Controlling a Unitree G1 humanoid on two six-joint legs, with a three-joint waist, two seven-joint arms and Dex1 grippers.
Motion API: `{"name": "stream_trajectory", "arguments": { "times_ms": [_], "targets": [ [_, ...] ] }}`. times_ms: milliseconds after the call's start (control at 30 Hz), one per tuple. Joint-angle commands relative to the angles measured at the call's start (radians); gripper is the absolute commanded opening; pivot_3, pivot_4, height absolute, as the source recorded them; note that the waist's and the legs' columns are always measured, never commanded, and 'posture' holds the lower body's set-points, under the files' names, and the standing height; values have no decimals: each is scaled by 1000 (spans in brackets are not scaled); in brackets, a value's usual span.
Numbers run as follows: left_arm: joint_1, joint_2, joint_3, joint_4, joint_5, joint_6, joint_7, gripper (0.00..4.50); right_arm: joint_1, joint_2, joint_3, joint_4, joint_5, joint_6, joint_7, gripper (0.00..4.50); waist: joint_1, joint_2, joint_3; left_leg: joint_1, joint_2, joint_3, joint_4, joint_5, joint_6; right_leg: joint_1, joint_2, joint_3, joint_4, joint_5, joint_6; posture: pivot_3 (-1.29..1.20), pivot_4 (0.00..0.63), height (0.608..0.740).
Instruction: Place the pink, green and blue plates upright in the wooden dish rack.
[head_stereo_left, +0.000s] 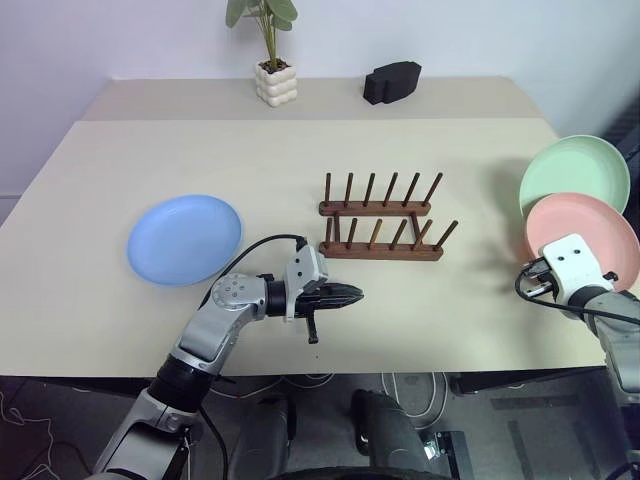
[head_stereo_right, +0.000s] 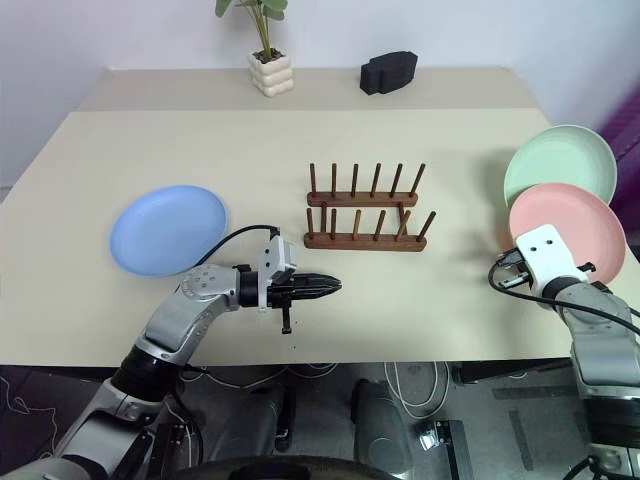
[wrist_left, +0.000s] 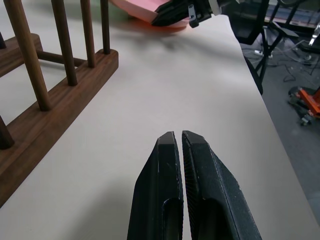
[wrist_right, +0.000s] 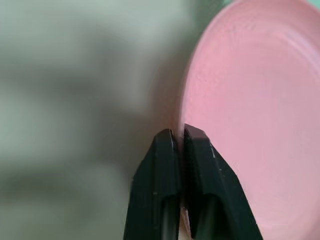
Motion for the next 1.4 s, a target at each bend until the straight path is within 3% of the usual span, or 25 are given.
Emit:
{"name": "stream_trajectory", "arguments": {
  "times_ms": [33, 300, 467, 567, 733, 867, 933, 1400],
  "targets": [
    [-9, -7, -4, -19, -9, -17, -7, 162, 19, -37, -17, -76, -21, 11, 16, 55, 0, 0, 0, 0, 0, 0, 0, 0, 0, 0, 0, 0, 0, 0, 0, 0, 150, 736],
    [-19, -14, -9, -4, -4, -23, -15, 162, 21, -135, -75, -227, -2, 4, 118, 55, 0, 1, 0, 0, 0, 0, 0, 0, 0, 0, 0, 0, 0, -1, 2, 0, 150, 736],
    [-18, -15, -11, -1, -1, -26, -13, 162, -185, -141, -151, -256, 106, -100, 149, 55, -13, 1, 1, 0, 0, 0, 0, 0, 0, 0, 0, 0, 0, -1, 2, 0, 150, 736],
    [-20, -16, -5, 7, 2, -35, -3, 162, -332, -80, -132, -250, 207, -123, 161, 55, -17, 0, 1, 0, 1, 0, -1, 0, 0, 0, 1, 0, 0, -1, 2, 0, 150, 736],
    [-15, -9, 4, 5, 5, -41, 11, 162, -493, 42, -143, -344, 646, 129, 236, 55, -16, 0, 1, 0, 1, -2, -1, 0, 0, 0, 1, 0, 0, 1, -1, 0, 150, 736],
    [-5, -3, 8, -7, 3, -39, 27, 162, -531, 85, -186, -371, 929, 267, 229, 55, -11, 0, 2, -1, 2, -2, -1, 0, 0, 0, -1, -1, 0, 1, -1, 0, 150, 736],
    [-2, -1, 9, -12, 1, -38, 34, 162, -550, 102, -201, -359, 996, 282, 199, 55, -12, 0, 2, -1, 2, -2, -1, 0, 0, 0, -1, 0, 0, 1, -1, 0, 150, 736],
    [2, 9, 15, -21, -5, -40, 60, 162, -471, 124, -237, -215, 1184, 355, 166, 55, -15, 1, 1, -1, 2, -1, -1, 0, 0, -1, -1, 0, 0, 1, -1, 0, 150, 736]
  ]
}}
